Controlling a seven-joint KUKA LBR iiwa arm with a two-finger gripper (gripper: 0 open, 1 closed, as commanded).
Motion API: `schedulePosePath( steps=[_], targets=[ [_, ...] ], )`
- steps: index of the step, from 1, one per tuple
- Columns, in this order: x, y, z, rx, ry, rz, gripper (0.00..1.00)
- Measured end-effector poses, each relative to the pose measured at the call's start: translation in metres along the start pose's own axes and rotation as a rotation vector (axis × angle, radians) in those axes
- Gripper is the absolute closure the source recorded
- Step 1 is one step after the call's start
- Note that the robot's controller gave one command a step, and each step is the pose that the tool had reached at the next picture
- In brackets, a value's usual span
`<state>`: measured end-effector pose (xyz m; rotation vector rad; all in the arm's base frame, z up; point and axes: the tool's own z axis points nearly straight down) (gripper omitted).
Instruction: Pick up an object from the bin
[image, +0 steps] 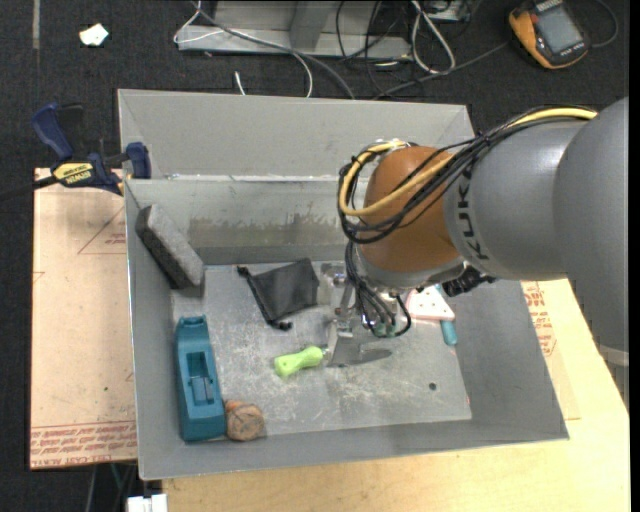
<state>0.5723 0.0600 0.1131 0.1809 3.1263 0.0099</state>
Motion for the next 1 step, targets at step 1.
schedulePosePath(
  steps=[1],
  targets=[
    [-0.0222, -0.0488, 0.045, -0.001, -0.003, -0.031, 0.0]
  ],
)
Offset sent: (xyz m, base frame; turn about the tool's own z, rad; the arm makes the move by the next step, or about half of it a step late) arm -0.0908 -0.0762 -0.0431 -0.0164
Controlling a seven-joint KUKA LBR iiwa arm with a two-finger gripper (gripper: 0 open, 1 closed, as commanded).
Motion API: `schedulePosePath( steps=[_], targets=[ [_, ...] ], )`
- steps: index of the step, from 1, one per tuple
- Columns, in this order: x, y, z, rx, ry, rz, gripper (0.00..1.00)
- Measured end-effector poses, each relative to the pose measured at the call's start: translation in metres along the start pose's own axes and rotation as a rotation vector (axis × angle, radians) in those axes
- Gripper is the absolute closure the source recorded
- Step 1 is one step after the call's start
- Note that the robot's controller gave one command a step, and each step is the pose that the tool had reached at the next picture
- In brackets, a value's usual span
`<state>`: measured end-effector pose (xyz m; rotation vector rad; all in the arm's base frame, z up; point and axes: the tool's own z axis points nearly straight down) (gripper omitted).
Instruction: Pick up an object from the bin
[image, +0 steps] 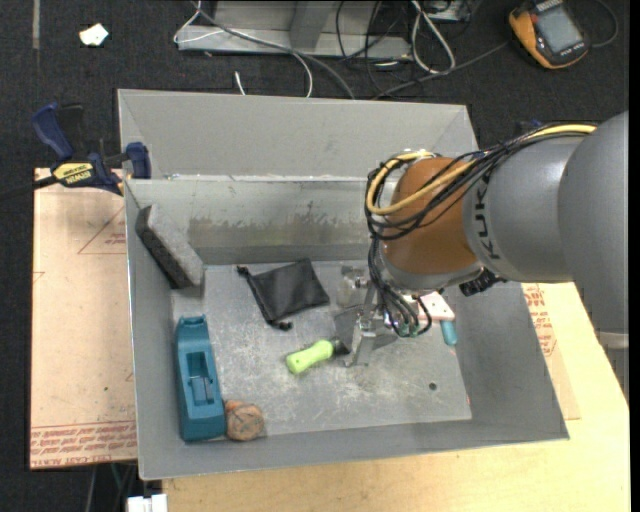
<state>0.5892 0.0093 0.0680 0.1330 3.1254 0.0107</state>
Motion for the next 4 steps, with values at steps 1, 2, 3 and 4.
schedulePosePath(
  steps=[1, 2, 3, 4],
  targets=[
    [0.105, -0.034, -0.003, -0.001, 0.009, 0.016, 1.0],
    [0.105, -0.034, -0.003, -0.002, 0.009, 0.016, 1.0],
    [0.094, -0.026, -0.07, -0.002, 0.013, 0.021, 1.0],
    [0.09, -0.023, -0.056, -0.002, 0.006, 0.01, 1.0]
  ],
)
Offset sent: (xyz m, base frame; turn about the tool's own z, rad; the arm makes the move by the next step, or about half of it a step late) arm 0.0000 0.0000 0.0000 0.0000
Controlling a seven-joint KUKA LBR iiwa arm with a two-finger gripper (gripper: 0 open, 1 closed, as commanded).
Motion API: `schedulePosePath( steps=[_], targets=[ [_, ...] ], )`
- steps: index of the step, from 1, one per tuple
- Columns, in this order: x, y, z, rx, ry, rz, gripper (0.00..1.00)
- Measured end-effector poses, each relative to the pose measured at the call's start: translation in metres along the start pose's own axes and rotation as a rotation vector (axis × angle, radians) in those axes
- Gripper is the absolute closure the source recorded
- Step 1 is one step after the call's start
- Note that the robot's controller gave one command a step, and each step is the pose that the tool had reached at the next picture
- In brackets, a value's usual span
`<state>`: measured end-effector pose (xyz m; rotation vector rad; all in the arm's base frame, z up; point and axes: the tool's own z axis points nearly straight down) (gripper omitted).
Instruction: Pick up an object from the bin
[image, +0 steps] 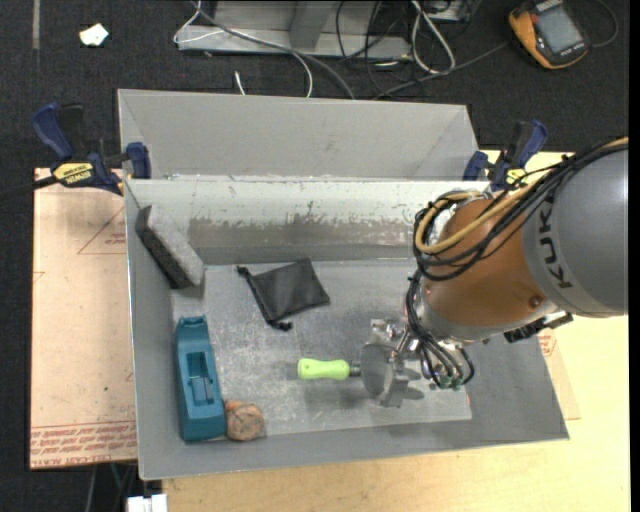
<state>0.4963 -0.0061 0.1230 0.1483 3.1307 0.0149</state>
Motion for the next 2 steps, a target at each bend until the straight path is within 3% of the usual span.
schedulePosePath(
  steps=[1, 2],
  targets=[
    [-0.052, 0.01, 0.046, 0.0, -0.004, -0.258, 1.0],
    [-0.038, 0.014, -0.032, -0.001, 0.009, -0.222, 1.0]
  ],
)
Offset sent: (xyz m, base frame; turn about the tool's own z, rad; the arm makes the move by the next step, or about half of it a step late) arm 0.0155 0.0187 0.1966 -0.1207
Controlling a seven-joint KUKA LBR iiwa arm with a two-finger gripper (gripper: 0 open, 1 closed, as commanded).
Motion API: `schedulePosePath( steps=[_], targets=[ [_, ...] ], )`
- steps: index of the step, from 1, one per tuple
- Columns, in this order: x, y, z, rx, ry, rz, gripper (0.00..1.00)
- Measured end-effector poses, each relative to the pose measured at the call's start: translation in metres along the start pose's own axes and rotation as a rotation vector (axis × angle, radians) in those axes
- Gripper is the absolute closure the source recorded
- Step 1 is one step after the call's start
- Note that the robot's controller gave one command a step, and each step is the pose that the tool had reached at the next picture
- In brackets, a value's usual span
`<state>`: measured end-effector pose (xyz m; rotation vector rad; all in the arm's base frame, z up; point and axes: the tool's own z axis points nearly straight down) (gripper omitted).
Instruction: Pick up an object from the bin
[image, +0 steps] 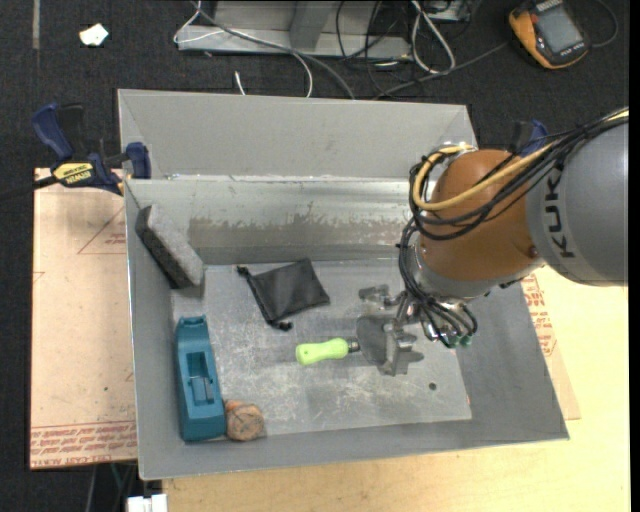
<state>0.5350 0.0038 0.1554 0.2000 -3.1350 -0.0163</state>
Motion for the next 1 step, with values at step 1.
schedulePosePath(
  steps=[1],
  targets=[
    [-0.0097, -0.0094, -0.0838, -0.001, 0.0, -0.228, 1.0]
  ],
)
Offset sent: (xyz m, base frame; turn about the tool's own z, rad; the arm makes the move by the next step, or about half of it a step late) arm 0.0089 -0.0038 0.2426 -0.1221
